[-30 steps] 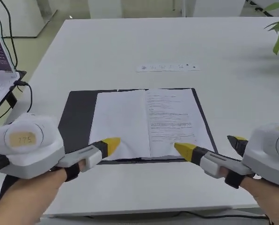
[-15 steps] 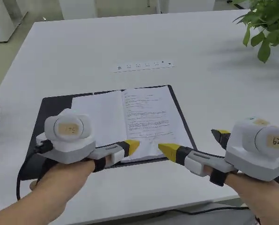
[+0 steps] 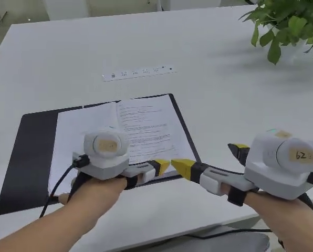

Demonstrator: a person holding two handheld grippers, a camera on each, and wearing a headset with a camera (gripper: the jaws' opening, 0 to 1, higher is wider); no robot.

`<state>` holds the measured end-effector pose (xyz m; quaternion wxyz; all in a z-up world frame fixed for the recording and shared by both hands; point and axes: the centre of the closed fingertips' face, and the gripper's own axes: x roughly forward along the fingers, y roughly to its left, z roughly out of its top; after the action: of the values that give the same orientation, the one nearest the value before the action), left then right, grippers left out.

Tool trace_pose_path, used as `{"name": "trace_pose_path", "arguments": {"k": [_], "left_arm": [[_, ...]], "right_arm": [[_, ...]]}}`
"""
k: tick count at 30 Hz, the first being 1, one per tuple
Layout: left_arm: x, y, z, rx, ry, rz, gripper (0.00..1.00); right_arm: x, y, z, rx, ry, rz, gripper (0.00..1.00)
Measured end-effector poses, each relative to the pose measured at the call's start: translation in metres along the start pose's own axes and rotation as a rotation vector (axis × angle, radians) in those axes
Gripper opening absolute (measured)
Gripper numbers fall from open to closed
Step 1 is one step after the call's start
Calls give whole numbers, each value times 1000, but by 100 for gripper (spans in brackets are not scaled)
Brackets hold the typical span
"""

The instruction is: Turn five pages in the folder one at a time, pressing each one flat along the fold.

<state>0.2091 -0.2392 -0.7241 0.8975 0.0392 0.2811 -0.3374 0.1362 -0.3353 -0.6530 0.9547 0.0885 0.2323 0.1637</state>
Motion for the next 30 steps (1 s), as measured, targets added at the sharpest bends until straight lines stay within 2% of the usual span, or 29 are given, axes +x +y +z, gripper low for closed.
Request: {"name": "trace_pose_path", "arguments": {"k": [9,14,20,23,25,27,30], "left_arm": [[35,-20,-10,-14,10,-18,85],[48,-25,-14,-18,10,-18,81],[61,-29,-16,-22,-2,6,80],[64,-28,-18,-19,-7,28,76],[68,-27,-23,-18,2,43,74],[68,-25,-25,33,-7,67,70],[66,-20,-28,51,-21,92,64]], "right_arm": [[5,-8,-4,11,10,9,88],[5,-14,-9,28,15,8,88],[7,-17,-17,39,32,9,87],[7,-18,-21,48,39,11,86],[8,-19,-24,49,45,12,86],[9,-19,-25,52,49,12,86],[8,-19,-27,57,53,12,86]]}}
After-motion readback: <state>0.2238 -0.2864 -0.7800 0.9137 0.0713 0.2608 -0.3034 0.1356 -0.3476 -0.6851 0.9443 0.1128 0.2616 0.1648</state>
